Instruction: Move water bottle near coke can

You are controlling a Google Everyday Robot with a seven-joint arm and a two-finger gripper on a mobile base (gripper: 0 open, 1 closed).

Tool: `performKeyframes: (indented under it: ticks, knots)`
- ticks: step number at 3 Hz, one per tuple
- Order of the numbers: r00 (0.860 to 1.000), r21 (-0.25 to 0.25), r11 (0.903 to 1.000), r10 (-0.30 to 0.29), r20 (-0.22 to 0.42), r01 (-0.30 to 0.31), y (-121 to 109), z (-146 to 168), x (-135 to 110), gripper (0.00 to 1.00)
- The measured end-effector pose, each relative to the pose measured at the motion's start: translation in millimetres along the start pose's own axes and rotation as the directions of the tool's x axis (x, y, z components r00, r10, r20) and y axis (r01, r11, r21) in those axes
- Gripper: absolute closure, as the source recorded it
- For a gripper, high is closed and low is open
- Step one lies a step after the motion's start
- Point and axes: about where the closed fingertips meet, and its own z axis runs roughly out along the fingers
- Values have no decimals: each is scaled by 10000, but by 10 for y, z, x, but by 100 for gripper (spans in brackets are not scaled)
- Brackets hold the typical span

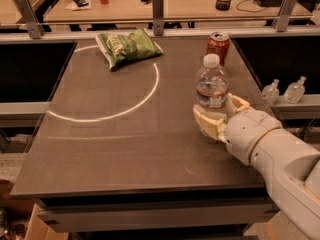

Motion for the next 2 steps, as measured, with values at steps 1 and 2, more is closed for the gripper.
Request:
performKeyframes:
  ticks: [1,2]
  knots:
    - [9991,1417,9894,280,329,-324,-445,-155,-71,100]
    - [9972,2628,9633,388,642,-544,-978,-373,-113,100]
